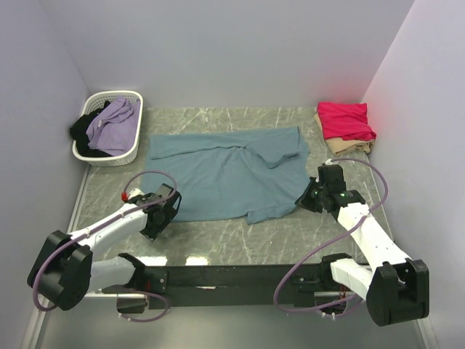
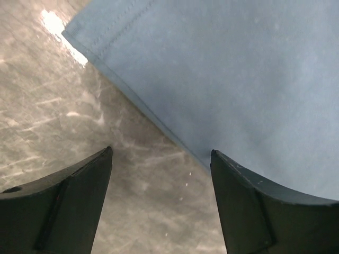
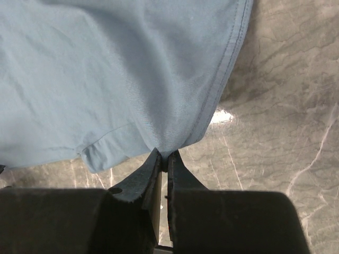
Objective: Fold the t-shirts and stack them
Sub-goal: Fold the tshirt
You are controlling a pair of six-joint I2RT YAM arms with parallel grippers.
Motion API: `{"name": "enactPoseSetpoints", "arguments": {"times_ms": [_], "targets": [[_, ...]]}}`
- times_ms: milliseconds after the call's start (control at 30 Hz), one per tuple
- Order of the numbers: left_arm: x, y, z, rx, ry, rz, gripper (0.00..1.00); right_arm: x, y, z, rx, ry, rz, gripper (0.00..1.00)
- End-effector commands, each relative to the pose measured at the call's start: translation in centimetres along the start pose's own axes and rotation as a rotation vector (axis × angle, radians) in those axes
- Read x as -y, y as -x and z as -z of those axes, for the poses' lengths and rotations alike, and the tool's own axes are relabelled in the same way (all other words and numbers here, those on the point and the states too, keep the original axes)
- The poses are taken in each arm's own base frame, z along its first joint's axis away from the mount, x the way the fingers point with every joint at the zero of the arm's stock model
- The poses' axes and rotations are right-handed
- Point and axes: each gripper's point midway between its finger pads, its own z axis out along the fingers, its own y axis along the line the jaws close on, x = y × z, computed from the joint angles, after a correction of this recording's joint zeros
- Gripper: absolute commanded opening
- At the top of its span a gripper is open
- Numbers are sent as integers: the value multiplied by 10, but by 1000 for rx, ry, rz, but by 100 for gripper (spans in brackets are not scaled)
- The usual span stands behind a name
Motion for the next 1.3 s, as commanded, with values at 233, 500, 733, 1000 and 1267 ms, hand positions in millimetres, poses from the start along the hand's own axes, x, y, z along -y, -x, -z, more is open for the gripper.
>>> {"name": "enactPoseSetpoints", "arguments": {"times_ms": [233,500,733,1000,1267], "targets": [[7,23,-12,149,35,68,67,-14,21,2,45,34,21,3],[10,20,-24,158,68,41,40,-11,22,3,52,19,25,3],[10,22,-27,174,72,27,24,-13,26,6,65,20,27,3],[21,28,-23,189,42,-9,1,-18,32,9,79,31,32,3],[37,41,-1,205,-39,-42,1,-27,42,18,96,53,59,2]]}}
